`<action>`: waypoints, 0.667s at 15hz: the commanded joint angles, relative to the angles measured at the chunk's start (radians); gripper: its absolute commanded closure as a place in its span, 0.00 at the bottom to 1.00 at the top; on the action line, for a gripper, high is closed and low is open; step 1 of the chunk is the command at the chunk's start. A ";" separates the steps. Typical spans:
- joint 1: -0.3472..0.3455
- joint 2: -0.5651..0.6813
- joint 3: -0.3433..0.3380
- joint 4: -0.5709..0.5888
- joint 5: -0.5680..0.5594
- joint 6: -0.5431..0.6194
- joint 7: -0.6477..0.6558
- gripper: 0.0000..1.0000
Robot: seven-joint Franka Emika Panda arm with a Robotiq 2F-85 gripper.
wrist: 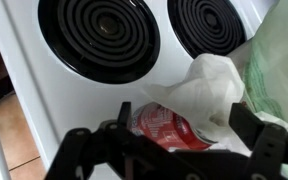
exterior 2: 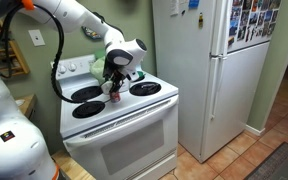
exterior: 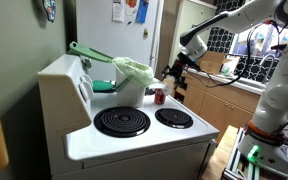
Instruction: Pick up the red coke can and put it in the bin
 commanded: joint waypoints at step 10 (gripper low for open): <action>-0.014 0.040 0.007 0.003 0.053 -0.031 0.138 0.00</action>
